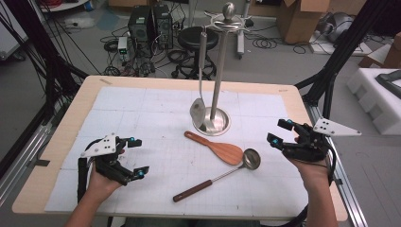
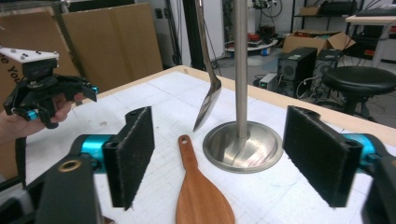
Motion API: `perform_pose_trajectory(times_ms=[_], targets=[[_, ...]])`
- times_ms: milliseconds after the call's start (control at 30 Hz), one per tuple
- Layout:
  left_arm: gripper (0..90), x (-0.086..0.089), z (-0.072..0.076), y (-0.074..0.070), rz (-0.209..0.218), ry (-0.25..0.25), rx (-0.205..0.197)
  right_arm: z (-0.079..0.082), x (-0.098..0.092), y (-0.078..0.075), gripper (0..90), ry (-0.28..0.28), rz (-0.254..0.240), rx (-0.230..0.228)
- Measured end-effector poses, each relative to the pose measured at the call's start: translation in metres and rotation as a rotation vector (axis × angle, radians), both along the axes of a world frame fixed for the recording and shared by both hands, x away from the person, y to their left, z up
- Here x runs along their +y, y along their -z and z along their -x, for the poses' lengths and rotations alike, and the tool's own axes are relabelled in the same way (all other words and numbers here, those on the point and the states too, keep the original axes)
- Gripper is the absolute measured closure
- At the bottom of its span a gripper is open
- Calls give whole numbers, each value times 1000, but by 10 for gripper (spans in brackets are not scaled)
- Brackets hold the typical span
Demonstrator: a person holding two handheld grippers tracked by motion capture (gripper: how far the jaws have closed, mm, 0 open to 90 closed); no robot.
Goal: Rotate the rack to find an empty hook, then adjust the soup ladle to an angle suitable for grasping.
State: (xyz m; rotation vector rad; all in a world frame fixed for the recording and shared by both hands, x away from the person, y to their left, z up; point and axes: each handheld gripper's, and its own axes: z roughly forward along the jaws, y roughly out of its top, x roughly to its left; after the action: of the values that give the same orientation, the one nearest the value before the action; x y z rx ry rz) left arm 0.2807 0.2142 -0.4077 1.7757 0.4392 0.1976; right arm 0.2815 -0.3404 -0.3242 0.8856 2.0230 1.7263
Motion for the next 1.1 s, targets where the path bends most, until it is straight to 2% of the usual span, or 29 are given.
perform_pose_trajectory(times_ms=[300,867,1100], targets=[[17,3,-2,-1,-3,0,-13,1,11,1,210,-11,51,4],[17,2,2,-4,-14,1,-19,-3,16,2,203,-25,66,14],[17,0,3,-4,-19,13,-22,-4,18,-1,203,-37,68,-1]])
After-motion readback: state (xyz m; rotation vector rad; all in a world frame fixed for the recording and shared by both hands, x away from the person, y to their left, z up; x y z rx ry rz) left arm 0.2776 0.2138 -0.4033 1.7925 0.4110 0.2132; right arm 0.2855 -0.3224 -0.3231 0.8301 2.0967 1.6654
